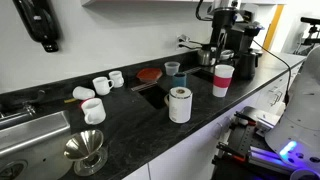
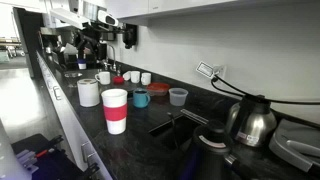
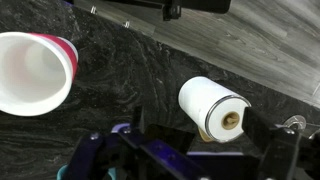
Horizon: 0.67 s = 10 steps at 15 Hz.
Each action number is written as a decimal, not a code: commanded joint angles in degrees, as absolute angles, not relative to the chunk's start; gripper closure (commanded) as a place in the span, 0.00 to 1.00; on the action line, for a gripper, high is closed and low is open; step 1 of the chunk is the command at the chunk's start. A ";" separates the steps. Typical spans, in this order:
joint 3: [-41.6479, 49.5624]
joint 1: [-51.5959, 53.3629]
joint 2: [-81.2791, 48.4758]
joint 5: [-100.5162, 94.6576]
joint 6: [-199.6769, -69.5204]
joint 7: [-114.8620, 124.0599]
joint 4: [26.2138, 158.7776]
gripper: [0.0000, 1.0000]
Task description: Move the white object slightly to the right
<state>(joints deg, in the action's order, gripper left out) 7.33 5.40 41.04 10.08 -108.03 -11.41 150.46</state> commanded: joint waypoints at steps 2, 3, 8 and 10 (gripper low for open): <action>6.44 4.63 40.24 10.82 -107.82 -12.12 149.86 0.00; 5.94 4.74 39.59 10.40 -108.36 -12.04 149.54 0.00; 1.24 5.26 35.13 9.20 -114.52 -9.03 148.73 0.00; -1.10 5.30 33.07 8.78 -119.95 -6.73 148.96 0.00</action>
<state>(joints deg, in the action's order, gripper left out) 1.51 5.60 36.52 9.84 -114.97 -9.38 150.12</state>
